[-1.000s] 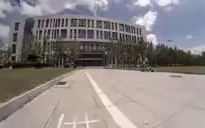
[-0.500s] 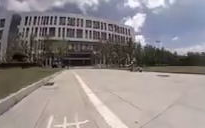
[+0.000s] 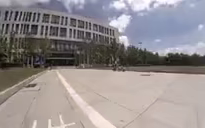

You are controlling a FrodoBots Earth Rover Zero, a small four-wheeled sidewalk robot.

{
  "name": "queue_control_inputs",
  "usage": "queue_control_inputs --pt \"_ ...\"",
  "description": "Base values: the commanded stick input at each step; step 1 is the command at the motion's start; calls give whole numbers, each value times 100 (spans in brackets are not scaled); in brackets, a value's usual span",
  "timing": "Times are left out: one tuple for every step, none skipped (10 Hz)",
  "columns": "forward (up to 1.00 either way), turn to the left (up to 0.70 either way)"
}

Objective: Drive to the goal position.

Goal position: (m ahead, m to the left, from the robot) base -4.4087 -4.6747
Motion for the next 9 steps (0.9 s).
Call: queue_control_inputs --pt "0 -70" --pt "0 -70" --pt "0 -70" --pt "0 -70" --pt "0 -70" --pt "0 -70" --pt "0 -70" --pt "0 -70" --pt "0 -70"
